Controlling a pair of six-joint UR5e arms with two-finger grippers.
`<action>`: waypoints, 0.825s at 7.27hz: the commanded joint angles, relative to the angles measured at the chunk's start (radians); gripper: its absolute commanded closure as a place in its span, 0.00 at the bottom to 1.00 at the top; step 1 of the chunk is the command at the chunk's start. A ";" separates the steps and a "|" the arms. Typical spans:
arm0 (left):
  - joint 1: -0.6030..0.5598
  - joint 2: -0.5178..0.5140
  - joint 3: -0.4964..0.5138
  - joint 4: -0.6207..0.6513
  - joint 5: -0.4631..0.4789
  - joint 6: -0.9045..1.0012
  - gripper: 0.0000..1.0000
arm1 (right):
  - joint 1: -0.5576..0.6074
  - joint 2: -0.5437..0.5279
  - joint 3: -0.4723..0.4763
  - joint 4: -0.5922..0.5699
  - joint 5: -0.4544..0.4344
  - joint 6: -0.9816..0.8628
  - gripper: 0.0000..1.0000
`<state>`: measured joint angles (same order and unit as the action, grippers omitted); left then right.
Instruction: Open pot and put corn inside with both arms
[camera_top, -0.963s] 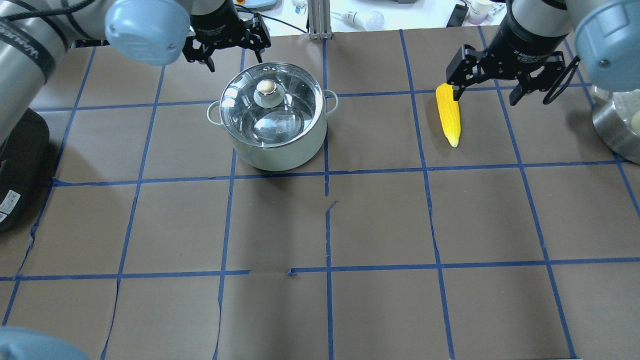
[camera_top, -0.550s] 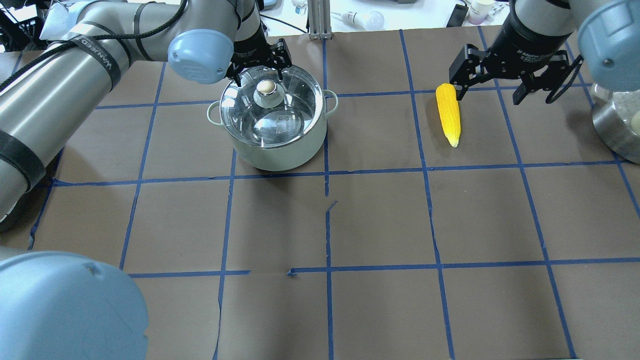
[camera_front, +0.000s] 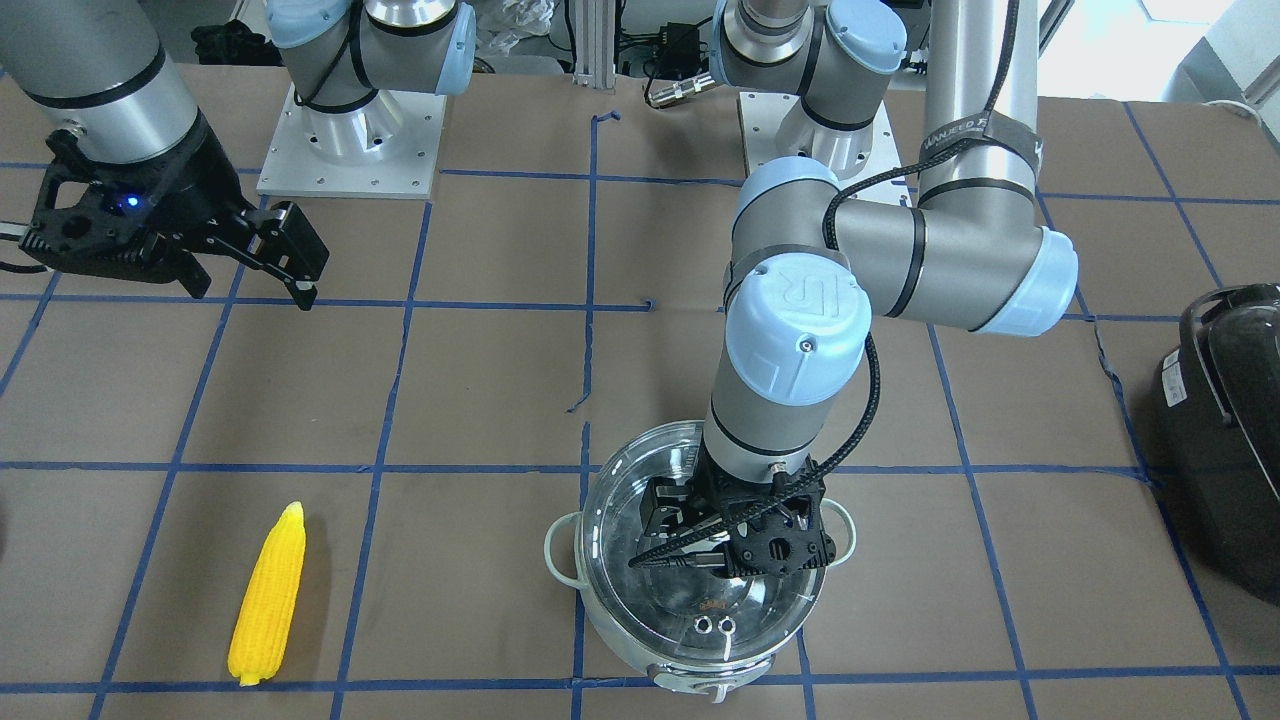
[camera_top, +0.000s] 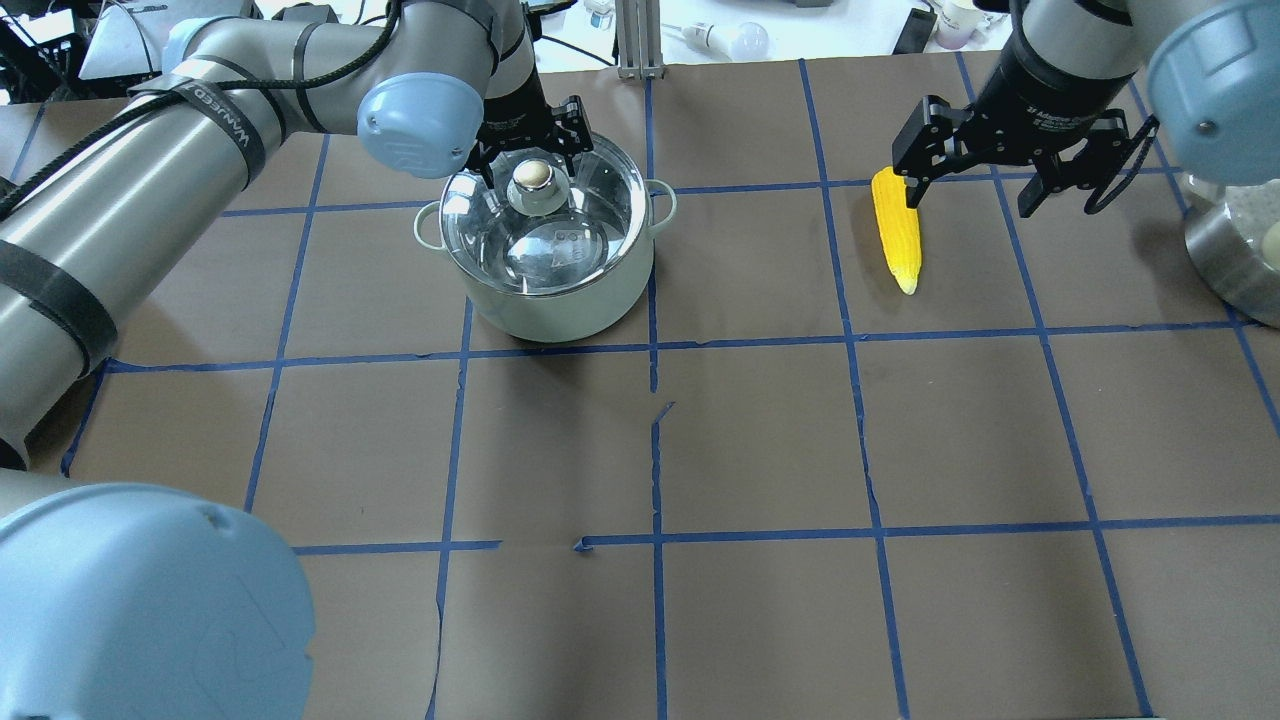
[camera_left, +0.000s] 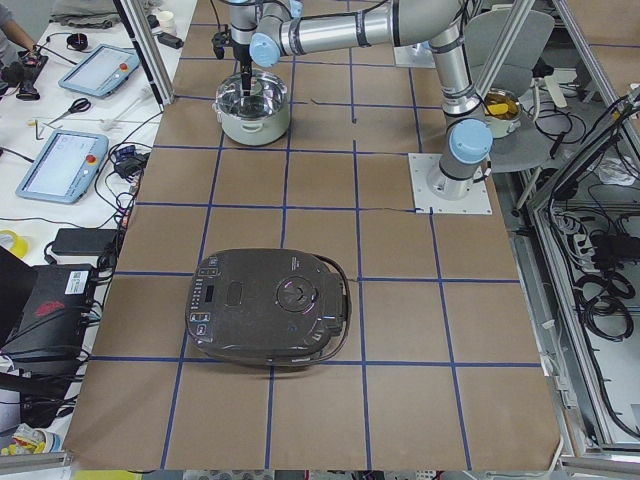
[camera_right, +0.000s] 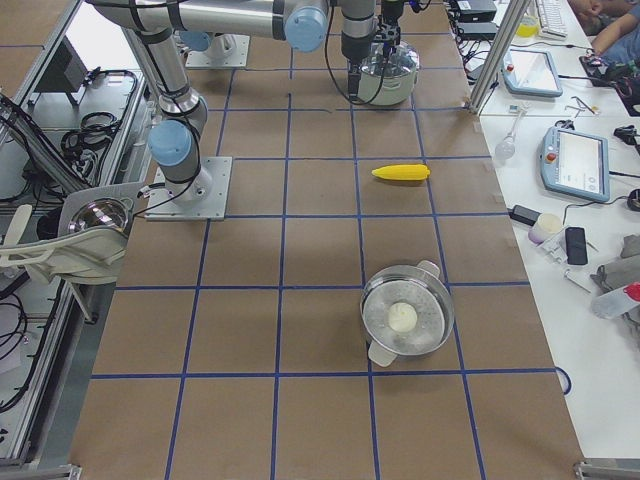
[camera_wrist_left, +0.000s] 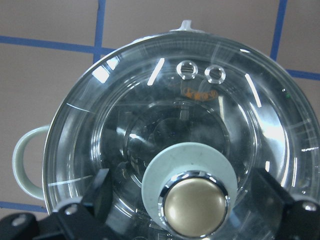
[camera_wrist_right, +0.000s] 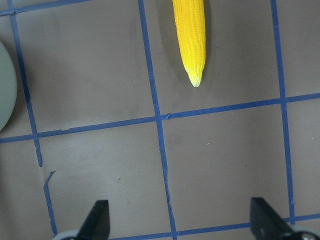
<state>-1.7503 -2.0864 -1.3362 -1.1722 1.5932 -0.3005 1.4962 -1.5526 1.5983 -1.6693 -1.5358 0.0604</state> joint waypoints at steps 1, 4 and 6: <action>-0.014 0.000 -0.004 -0.006 0.001 -0.014 0.28 | -0.001 -0.003 -0.008 0.002 0.008 -0.001 0.00; -0.015 0.015 -0.004 -0.010 0.001 -0.032 0.49 | -0.002 -0.001 -0.005 0.000 0.016 -0.005 0.00; -0.009 0.046 0.006 -0.047 -0.002 -0.031 0.58 | -0.008 0.035 0.021 -0.010 -0.003 -0.013 0.00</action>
<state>-1.7644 -2.0592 -1.3379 -1.1977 1.5928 -0.3322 1.4909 -1.5434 1.6037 -1.6712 -1.5256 0.0517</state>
